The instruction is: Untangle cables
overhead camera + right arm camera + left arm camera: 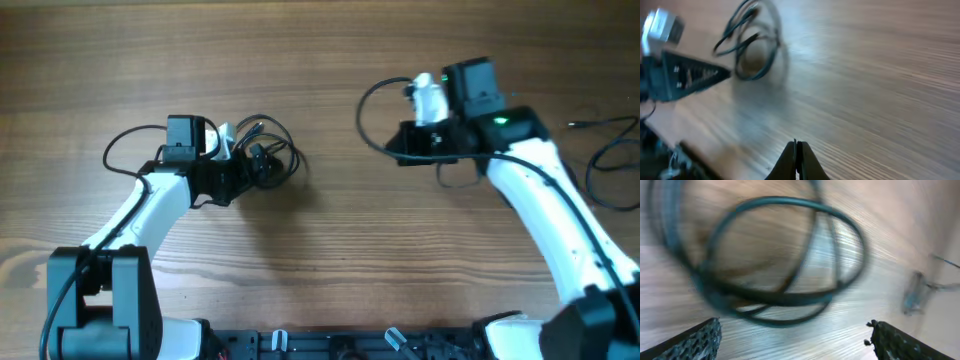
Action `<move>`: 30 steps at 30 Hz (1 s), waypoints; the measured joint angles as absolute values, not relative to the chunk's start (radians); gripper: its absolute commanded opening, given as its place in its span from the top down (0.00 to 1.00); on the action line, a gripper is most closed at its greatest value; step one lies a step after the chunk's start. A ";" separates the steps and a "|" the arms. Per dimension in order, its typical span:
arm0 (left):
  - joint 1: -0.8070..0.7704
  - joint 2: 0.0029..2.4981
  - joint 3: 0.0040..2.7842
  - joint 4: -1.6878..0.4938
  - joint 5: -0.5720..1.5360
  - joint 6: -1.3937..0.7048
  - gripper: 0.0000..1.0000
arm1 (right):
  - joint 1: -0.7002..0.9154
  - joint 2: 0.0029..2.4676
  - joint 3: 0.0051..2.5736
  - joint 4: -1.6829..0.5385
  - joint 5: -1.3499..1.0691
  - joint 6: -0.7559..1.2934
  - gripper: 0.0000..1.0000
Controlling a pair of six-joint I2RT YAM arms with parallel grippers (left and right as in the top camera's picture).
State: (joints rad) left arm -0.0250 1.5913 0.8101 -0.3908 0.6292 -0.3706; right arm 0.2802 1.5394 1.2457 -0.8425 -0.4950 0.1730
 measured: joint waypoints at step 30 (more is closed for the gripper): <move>0.238 1.499 0.811 -0.495 0.542 -0.418 0.00 | 0.606 2.049 1.228 0.165 -0.625 1.020 0.12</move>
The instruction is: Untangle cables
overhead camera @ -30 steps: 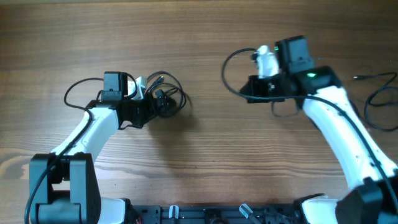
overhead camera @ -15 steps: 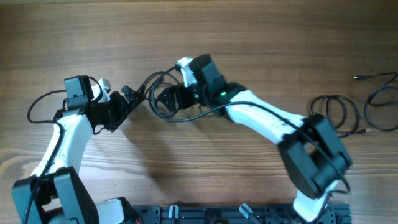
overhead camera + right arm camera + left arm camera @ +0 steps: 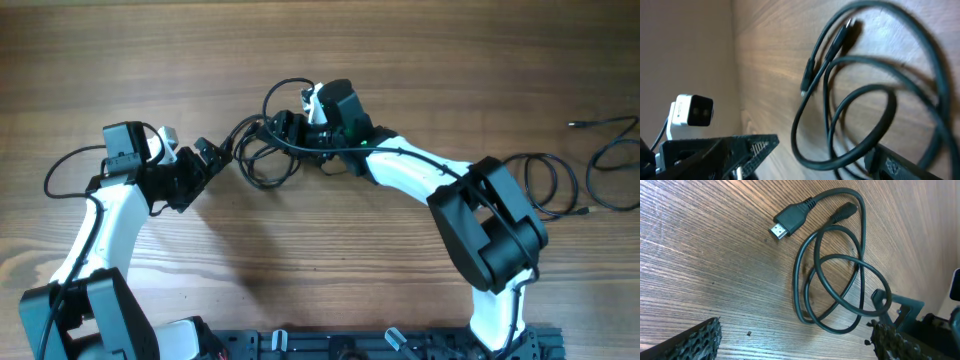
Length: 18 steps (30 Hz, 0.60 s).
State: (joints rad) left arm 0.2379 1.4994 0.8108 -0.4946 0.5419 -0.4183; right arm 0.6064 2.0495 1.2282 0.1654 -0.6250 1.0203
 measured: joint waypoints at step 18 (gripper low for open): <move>0.238 1.499 0.811 -0.496 0.538 -0.422 0.00 | 0.530 1.400 1.244 -0.016 -0.650 0.833 0.28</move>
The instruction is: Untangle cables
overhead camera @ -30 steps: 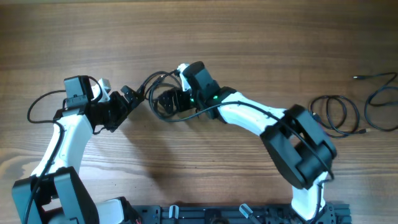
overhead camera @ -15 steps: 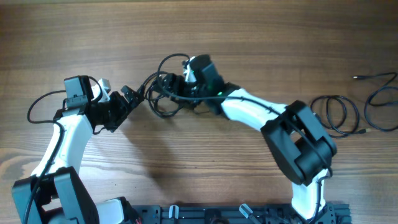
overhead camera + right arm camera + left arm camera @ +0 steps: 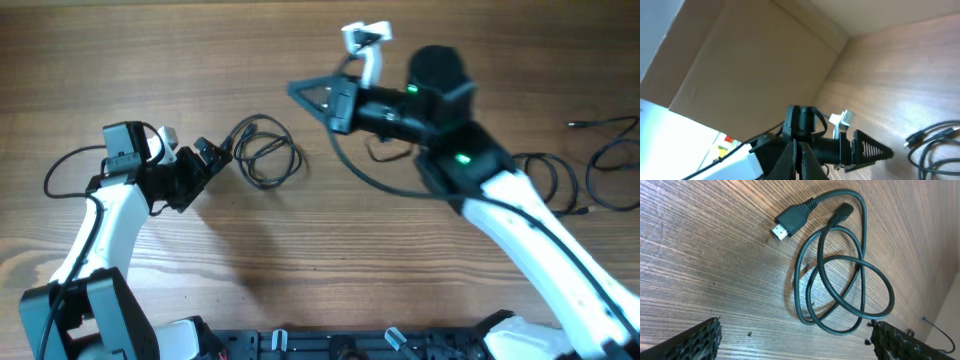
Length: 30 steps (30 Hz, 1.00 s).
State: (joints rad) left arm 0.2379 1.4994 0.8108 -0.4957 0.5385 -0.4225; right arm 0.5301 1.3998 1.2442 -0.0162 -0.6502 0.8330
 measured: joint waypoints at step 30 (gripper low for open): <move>0.238 1.499 0.811 -0.495 0.538 -0.425 0.00 | 0.719 1.977 1.235 -0.041 -0.326 1.478 0.26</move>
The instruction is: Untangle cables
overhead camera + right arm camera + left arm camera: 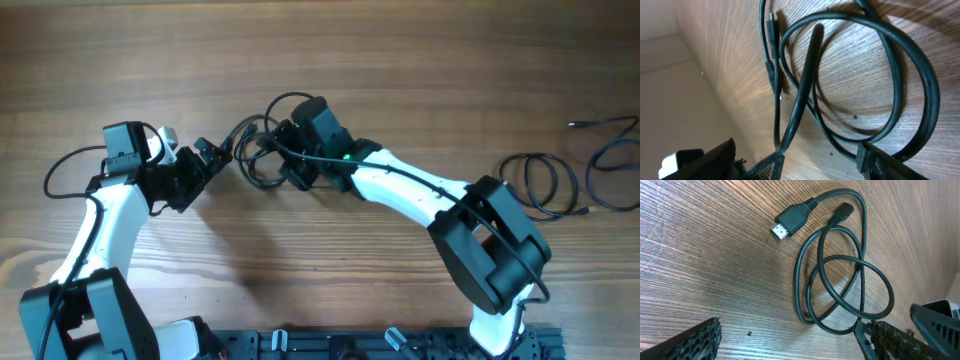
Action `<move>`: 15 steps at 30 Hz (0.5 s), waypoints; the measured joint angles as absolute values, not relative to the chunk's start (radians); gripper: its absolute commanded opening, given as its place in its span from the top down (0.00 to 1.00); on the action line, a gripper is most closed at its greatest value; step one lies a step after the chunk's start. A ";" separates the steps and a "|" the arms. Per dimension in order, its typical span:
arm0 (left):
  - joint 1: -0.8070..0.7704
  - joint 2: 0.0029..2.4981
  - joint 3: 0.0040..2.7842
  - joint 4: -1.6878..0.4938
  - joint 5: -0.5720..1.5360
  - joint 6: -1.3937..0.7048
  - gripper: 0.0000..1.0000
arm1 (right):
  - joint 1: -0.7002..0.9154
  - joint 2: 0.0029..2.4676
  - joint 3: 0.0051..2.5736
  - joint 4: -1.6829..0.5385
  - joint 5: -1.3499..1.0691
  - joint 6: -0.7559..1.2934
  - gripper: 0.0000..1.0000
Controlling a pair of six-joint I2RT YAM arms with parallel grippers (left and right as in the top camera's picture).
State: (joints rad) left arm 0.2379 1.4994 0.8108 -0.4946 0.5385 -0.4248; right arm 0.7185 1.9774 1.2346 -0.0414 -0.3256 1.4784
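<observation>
A dark HDMI cable (250, 170) lies coiled in overlapping loops on the wooden table, left of centre. In the left wrist view its flat plug (790, 221) points left and the loops spread to the right. My left gripper (215, 160) stands open just left of the coil, its fingers (695, 340) apart and holding nothing. My right gripper (285, 165) has reached across to the coil's right side. It is open, low over the loops (807, 75), with the lower arc of one loop lying between its fingers (890, 162).
Two more thin dark cables lie at the right side of the table, one coiled (545, 185), one nearer the edge (612, 150). The right arm (420, 190) stretches across the middle of the table.
My right gripper was shut and raised high above the table's far middle. It is now open and down at the right side of the coil. The left gripper and the coil have not moved.
First my left gripper was open right over the coil and the right one shut, far off to the right. Then the left stood back at the coil's left, the right open at the coil. The right was then raised and shut, and is now back, open.
</observation>
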 measured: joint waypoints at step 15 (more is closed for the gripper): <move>0.238 1.499 0.811 -0.495 0.538 -0.425 0.00 | 0.744 2.000 1.235 0.035 -0.173 1.495 0.75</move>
State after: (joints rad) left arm 0.2379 1.4994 0.8108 -0.4946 0.5385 -0.4248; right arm 0.7437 1.9999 1.2346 0.0345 -0.1730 1.4948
